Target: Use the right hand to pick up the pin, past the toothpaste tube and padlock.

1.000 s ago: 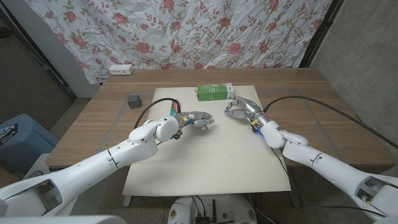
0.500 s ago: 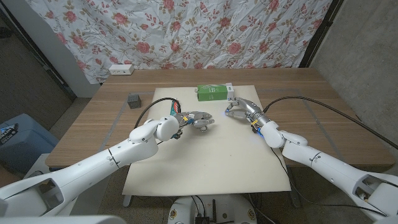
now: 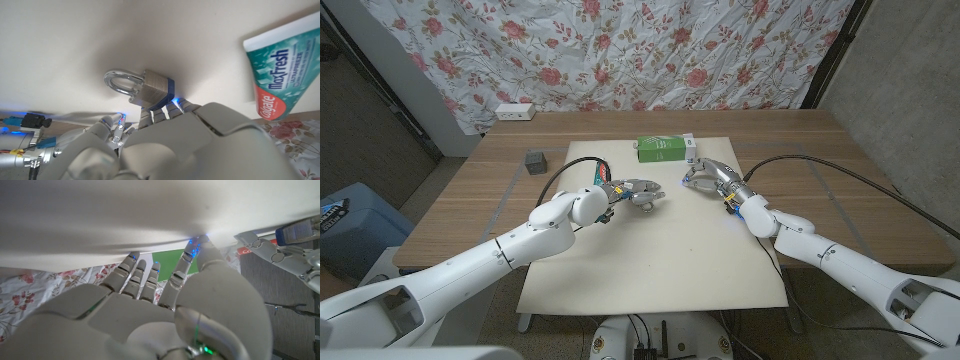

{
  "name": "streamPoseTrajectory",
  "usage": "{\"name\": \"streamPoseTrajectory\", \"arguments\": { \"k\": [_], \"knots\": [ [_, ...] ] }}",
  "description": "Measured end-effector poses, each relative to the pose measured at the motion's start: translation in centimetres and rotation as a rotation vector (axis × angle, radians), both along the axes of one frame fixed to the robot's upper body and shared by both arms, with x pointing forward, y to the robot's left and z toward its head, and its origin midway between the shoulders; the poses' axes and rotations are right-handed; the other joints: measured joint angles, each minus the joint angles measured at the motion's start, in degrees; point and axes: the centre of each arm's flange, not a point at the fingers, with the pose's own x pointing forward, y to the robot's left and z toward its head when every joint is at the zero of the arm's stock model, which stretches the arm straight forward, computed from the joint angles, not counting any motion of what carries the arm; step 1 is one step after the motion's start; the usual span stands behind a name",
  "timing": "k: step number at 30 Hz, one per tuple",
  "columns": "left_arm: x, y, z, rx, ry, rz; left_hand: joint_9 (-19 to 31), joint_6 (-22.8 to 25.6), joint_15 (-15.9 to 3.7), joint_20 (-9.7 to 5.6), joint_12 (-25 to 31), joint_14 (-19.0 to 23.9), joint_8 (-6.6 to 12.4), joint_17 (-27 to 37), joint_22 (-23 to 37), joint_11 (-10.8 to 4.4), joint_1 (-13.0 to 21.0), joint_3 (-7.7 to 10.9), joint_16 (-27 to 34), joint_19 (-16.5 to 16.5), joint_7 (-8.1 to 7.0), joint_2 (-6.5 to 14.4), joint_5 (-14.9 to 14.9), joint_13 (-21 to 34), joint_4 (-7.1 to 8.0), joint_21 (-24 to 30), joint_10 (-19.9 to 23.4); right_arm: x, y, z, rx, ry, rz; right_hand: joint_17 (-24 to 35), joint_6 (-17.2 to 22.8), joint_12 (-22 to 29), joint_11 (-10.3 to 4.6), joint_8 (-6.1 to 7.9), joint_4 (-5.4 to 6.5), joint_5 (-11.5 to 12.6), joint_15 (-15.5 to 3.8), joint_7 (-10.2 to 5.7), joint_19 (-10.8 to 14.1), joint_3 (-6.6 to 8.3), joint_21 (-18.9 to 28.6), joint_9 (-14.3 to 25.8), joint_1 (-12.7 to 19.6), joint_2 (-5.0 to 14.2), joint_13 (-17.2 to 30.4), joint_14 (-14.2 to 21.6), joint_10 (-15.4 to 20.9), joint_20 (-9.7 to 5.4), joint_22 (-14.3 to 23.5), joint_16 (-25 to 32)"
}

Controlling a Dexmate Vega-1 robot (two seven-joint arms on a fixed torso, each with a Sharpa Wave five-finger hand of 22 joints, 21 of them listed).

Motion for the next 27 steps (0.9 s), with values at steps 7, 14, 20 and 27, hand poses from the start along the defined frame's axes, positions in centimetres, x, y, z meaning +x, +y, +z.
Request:
{"name": "streamPoseTrajectory", "arguments": {
  "k": [7, 14, 20, 27],
  "knots": [
    [0.0, 0.0, 0.0, -0.001, 0.007, 0.001, 0.0, 0.0, 0.0, 0.01, 0.0, 0.0, 0.0, 0.0, 0.0, 0.0, 0.0, 0.0, 0.0, 0.0, 0.0, 0.0, 0.0, 0.0, 0.0, -0.1, 0.0, 0.1, -0.2, -0.2, -0.007, -0.005, -0.008, 0.0, 0.0, 0.0, -0.22, 0.0, 0.0, 0.2, -0.2, 0.03, 0.0, 0.0, -0.3, 0.0, 0.0, 0.0, 0.0, -0.2, -0.2, 0.0, 0.1, 0.0],
    [0.0, 0.0, -0.1, -0.002, 0.014, 0.002, 0.0, 0.0, 0.0, 0.21, 0.0, 0.0, 0.0, 0.0, 0.0, 0.0, 0.0, 0.01, 0.0, 0.2, 0.0, 0.0, 0.0, -0.1, 0.0, -0.2, 0.0, 0.2, -0.4, -0.4, -0.011, -0.007, -0.014, 0.0, 0.1, 0.0, -0.19, -0.03, 0.0, 0.2, -0.2, 0.14, -0.4, 0.0, -0.3, 0.0, 0.0, 0.0, 0.0, -0.2, -0.2, -0.42, 0.0, -0.2],
    [0.0, 0.0, -0.1, -0.004, 0.022, 0.006, 0.0, 0.0, 0.0, 0.21, 0.0, 0.0, 0.0, 0.0, 0.0, -0.26, 0.0, 0.01, -0.2, 0.2, 0.0, 0.0, 0.0, 0.0, -0.01, -0.2, 0.3, 0.2, -0.6, -0.8, -0.013, -0.002, -0.021, 0.0, 0.1, 0.0, 0.0, -0.24, 0.0, 0.2, -0.2, 0.14, -0.4, -0.01, -0.4, 0.0, 0.0, 0.0, 0.0, -0.2, -0.4, -0.42, 0.0, -0.2],
    [0.0, -0.2, -0.2, -0.007, 0.027, 0.005, 0.0, 0.0, -0.01, 0.21, 0.0, 0.0, 0.0, 0.0, 0.0, -0.32, 0.0, -0.37, 0.0, 0.2, 0.0, 0.0, 0.0, 0.0, -0.1, -0.1, 0.3, 0.2, -1.0, -1.2, -0.009, -0.002, -0.033, 0.0, 0.1, 0.0, -0.01, -0.47, 0.0, 0.2, -0.2, 0.13, -0.2, -0.01, -0.4, 0.0, 0.0, 0.0, 0.0, -0.2, -0.4, -0.64, 0.0, -0.2]
  ]
}}
